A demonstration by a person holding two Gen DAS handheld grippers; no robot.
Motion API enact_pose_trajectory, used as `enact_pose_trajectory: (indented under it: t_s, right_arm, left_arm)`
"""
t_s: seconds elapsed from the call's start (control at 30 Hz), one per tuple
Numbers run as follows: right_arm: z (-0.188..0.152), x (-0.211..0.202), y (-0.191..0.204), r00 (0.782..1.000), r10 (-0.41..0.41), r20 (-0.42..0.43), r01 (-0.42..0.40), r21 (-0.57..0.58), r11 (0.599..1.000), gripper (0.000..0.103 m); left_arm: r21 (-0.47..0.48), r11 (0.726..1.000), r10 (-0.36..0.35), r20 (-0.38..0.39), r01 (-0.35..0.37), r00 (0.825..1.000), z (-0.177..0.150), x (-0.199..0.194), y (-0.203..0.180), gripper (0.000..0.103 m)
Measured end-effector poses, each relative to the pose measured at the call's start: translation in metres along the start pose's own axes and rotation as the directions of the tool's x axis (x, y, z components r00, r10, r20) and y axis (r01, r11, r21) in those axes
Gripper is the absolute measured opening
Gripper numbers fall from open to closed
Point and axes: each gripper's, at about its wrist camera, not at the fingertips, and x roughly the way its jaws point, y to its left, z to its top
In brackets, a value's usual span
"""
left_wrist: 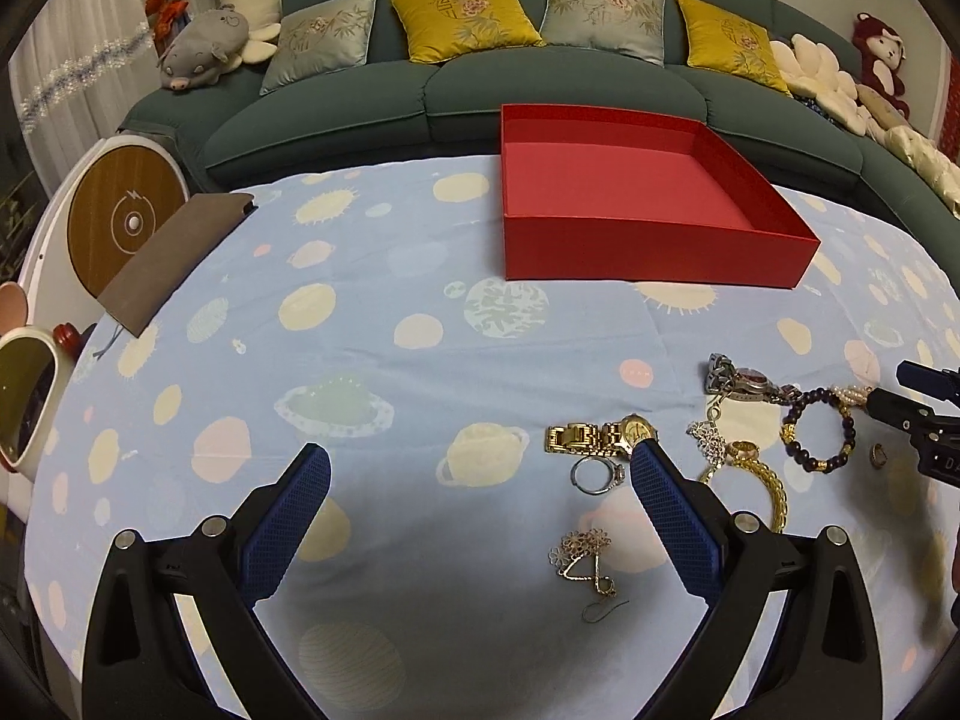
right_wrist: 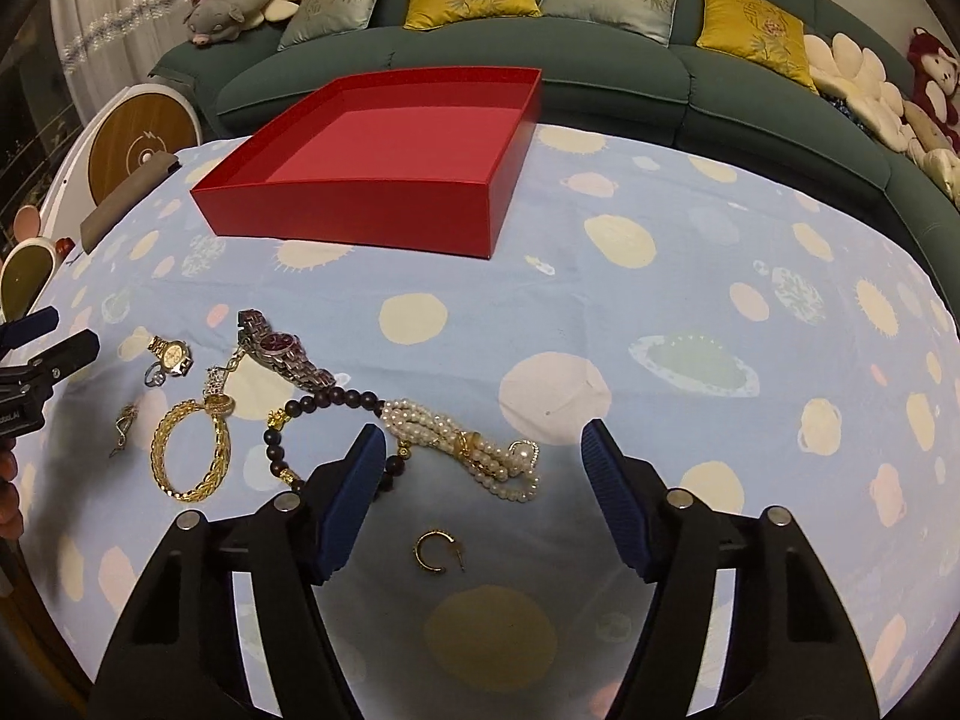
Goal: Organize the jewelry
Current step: 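Grasp the pearl necklace with the right gripper while the left gripper approaches the gold bangle, then lift the pearl necklace with the right gripper while the left gripper carries the gold bangle to the red tray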
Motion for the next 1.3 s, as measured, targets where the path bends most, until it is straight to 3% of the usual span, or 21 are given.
enact_pose_trajectory:
  t_s: [0.1, 0.3, 0.37, 0.5, 0.77, 1.2, 1.27, 1.3]
  right_arm:
    - [0.000, 0.005, -0.004, 1.000, 0.004, -0.010, -0.004, 0.015, 1.000, 0.061]
    - [-0.005, 0.018, -0.006, 0.999, 0.019, -0.042, -0.017, 0.028, 0.999, 0.037]
    - [-0.004, 0.017, -0.005, 0.999, 0.019, -0.040, -0.018, 0.031, 0.999, 0.023]
    - [-0.005, 0.013, -0.007, 0.999, 0.019, -0.030, -0.017, 0.053, 0.998, 0.023]
    - [0.003, -0.026, 0.001, 0.998, 0.043, 0.055, -0.047, 0.079, 0.996, 0.023]
    - [-0.004, -0.034, 0.008, 0.997, 0.064, 0.037, -0.067, 0.079, 0.995, 0.023]
    - [-0.005, -0.035, 0.008, 0.997, 0.064, 0.039, -0.067, 0.080, 0.995, 0.023]
    - [-0.005, -0.035, 0.007, 0.997, 0.064, 0.040, -0.067, 0.081, 0.994, 0.023]
  left_arm:
    - [0.010, 1.000, -0.004, -0.014, 0.004, 1.000, -0.005, 0.005, -0.002, 0.098]
    - [0.015, 0.999, -0.032, -0.029, 0.033, 0.999, -0.012, 0.006, -0.006, 0.098]
    - [0.020, 0.999, -0.040, -0.029, 0.040, 0.999, -0.013, 0.005, -0.009, 0.098]
    - [0.026, 0.998, -0.064, -0.027, 0.064, 0.998, -0.016, 0.002, -0.016, 0.098]
    - [0.006, 0.983, -0.181, -0.042, 0.182, 0.982, -0.017, -0.006, -0.046, 0.098]
    - [0.080, 0.986, -0.137, -0.078, 0.143, 0.988, -0.030, 0.014, -0.096, 0.098]
    - [0.081, 0.986, -0.141, -0.092, 0.149, 0.986, -0.032, 0.018, -0.099, 0.091]
    - [0.083, 0.984, -0.148, -0.109, 0.157, 0.983, -0.033, 0.021, -0.101, 0.082]
